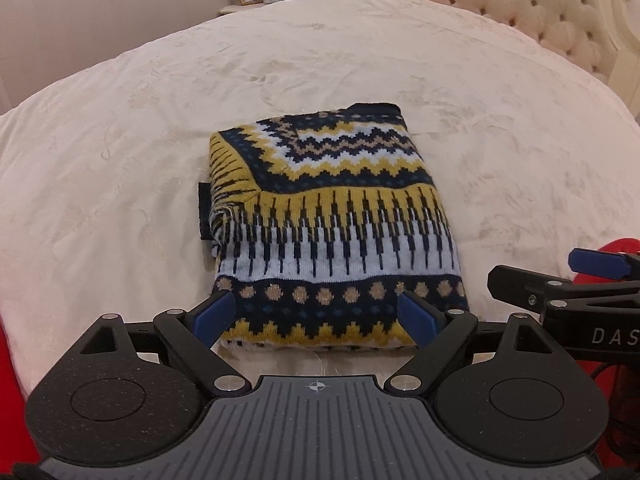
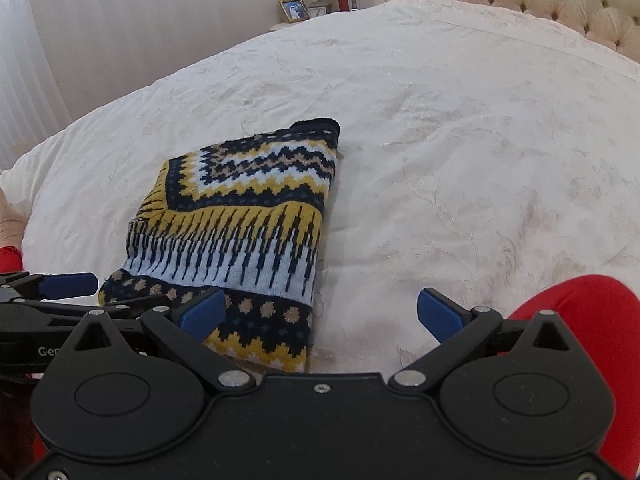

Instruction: Fold small clothes

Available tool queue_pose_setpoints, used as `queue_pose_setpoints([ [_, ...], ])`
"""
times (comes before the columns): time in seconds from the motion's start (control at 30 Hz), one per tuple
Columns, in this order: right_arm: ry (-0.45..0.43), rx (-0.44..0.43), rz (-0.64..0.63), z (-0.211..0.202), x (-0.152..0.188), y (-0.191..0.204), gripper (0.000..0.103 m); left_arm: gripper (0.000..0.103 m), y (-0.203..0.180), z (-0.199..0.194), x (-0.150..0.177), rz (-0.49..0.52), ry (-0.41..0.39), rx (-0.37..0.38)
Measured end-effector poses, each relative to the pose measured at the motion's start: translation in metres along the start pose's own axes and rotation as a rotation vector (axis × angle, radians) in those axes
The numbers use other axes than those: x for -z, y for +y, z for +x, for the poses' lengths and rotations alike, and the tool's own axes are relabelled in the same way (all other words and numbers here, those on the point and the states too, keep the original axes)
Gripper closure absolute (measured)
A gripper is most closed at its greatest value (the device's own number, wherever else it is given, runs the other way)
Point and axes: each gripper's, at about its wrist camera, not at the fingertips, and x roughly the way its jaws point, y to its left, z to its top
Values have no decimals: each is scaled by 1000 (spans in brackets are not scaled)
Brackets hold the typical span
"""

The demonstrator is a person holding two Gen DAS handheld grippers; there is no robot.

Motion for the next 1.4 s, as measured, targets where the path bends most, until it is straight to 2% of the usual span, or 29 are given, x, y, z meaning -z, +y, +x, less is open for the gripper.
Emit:
queue_pose_setpoints([
  [0.3,-3,43,-26,2,1,-3,2,15,3,-2,2,4,-11,-18],
  [0.77,22,44,-35,5,5,-2,2,15,9,2,4,8,1,-40],
  [1.4,34,34,-32,9,5,3,2,15,7,6,8,24,27,-7],
])
